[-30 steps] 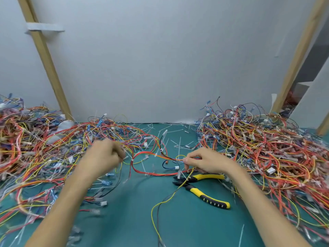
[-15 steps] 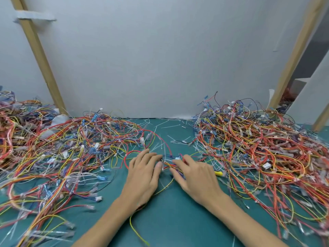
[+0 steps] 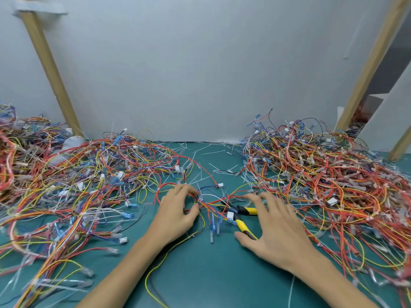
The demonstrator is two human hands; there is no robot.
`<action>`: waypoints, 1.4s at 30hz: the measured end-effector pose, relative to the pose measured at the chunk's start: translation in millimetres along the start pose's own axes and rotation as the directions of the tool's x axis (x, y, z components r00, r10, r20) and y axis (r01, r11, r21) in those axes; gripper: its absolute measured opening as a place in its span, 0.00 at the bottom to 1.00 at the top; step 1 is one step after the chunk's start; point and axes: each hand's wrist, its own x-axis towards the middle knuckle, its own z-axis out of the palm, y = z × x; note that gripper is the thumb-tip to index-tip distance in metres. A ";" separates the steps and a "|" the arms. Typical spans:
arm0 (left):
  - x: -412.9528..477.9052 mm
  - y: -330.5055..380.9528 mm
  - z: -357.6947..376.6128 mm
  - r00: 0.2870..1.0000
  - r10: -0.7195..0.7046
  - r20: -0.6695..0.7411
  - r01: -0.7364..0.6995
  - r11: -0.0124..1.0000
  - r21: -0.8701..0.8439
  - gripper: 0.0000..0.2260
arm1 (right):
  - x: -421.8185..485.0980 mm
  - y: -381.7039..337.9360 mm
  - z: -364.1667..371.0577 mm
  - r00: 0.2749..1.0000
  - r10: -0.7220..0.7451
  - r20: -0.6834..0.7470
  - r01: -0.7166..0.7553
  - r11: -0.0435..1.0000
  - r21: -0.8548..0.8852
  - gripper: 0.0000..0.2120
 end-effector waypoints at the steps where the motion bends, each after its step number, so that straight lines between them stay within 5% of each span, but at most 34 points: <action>1: -0.4 -0.7 0.7 1.000 0.000 0.003 0.000 1.000 0.009 0.09 | -2.8 3.2 -0.1 0.998 0.038 0.040 -0.037 0.999 -0.029 0.42; 9: -1.2 -8.9 8.8 1.000 -0.007 -0.013 0.008 0.994 0.106 0.15 | -8.2 -12.2 3.7 0.995 0.082 0.062 -0.072 0.985 -0.160 0.40; 14: -0.4 -12.9 10.7 0.999 0.008 -0.054 0.000 0.989 0.151 0.18 | -10.8 -8.7 4.2 0.991 -0.008 -0.134 -0.016 0.985 -0.170 0.26; 19: 1.2 -16.7 11.3 0.996 0.014 -0.086 -0.004 0.994 0.113 0.21 | -11.9 2.6 0.6 0.968 -0.029 -0.250 -0.021 0.981 -0.195 0.22; 25: -0.1 -14.2 8.9 0.996 0.019 -0.089 -0.009 0.994 0.112 0.20 | -7.1 21.6 -8.9 0.929 0.052 -0.366 -0.064 0.998 -0.023 0.23; 32: -1.1 -8.4 -9.2 0.970 0.243 0.010 -0.212 0.825 0.524 0.22 | -8.5 15.5 -8.0 0.904 0.072 -0.421 0.046 0.964 0.263 0.22; 36: 6.9 -9.0 -29.8 0.947 0.310 0.082 -0.298 0.755 0.584 0.12 | -7.7 -2.0 -5.6 0.934 0.117 -0.339 0.090 0.839 0.537 0.19; 38: 15.6 -6.1 -33.9 0.929 0.334 0.161 -0.356 0.681 0.640 0.19 | -2.2 -12.7 -4.5 0.938 0.180 -0.297 0.068 0.742 0.667 0.19; 42: 30.2 2.6 -26.9 0.889 0.411 0.203 -0.438 0.629 0.642 0.14 | 11.7 -31.2 -5.8 0.938 0.318 -0.135 -0.013 0.424 0.906 0.11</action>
